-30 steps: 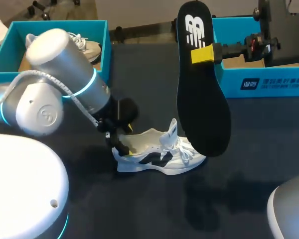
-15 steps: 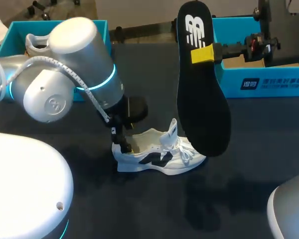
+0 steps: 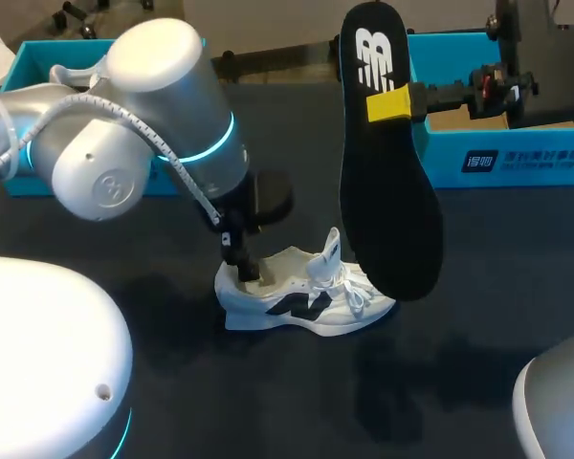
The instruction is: Take the shoe out of the shoebox, open the shoe tongue, remove and reinsert the insole, then place the shoe into the shoebox
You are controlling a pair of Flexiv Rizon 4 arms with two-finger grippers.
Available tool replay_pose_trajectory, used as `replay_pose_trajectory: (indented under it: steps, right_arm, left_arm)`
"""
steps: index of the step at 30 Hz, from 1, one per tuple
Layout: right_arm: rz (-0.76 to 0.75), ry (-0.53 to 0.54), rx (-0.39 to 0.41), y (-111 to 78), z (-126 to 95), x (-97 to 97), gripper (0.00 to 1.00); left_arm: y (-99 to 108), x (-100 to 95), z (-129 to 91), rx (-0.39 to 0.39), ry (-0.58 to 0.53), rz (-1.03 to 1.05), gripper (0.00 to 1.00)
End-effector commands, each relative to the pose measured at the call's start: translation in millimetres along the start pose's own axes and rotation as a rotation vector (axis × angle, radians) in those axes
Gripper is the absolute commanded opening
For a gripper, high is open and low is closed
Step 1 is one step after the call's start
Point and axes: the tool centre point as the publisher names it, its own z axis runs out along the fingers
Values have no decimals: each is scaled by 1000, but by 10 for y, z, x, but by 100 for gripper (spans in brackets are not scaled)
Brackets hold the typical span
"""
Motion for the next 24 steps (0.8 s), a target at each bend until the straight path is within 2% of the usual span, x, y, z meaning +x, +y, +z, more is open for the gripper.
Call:
replay_pose_trajectory:
  steps: [1,10,12,15,18,20,22,24]
  right_arm:
    - [2,-1,2,20,36,-7,0]
    - [2,-1,2,20,36,-7,0]
    - [2,-1,2,20,36,-7,0]
    - [2,-1,2,20,36,-7,0]
    - [2,-1,2,20,36,-7,0]
    - [2,-1,2,20,36,-7,0]
    - [2,-1,2,20,36,-7,0]
    - [2,-1,2,20,36,-7,0]
  left_arm:
    - [-34,-58,-4,0,-7,1,100]
    - [-137,-281,167,0,-15,15,100]
    - [-154,-305,212,0,-17,19,100]
    - [-191,-328,297,-3,-1,18,95]
    - [-226,-318,343,5,14,21,100]
    - [-249,-314,377,11,22,23,100]
    - [-277,-312,414,11,25,22,98]
    - [-310,-302,444,14,32,21,91]
